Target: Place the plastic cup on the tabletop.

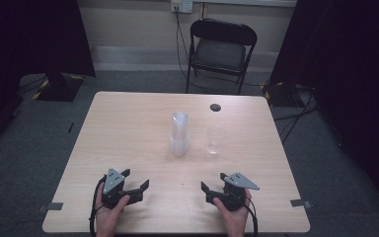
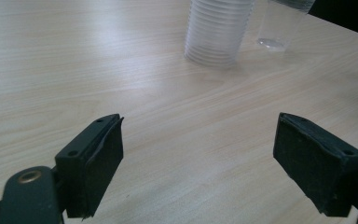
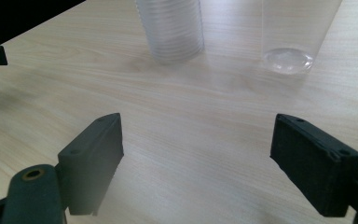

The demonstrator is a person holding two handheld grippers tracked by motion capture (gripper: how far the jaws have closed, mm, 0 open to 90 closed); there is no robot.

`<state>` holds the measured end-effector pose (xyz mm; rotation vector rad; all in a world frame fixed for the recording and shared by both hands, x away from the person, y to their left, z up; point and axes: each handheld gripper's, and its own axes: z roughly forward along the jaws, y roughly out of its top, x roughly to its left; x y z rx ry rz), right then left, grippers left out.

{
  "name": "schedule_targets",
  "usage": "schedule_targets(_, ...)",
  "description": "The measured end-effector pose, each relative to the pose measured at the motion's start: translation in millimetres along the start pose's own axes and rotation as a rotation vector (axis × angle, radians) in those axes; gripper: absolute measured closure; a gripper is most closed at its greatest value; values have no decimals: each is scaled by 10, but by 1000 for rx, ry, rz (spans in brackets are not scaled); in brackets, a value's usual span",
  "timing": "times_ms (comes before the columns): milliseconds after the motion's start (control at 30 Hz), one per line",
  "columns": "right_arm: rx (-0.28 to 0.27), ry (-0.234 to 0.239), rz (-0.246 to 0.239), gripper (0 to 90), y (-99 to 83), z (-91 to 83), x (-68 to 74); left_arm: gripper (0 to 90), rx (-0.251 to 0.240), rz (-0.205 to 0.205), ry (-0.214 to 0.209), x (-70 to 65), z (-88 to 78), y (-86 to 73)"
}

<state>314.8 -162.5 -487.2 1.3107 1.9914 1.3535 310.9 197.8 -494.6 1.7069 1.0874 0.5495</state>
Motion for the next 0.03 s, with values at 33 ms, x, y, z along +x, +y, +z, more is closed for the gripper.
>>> schedule_targets(33,3,-5,3,161,-3,4,-14,159,3,1,1,4,4,0)
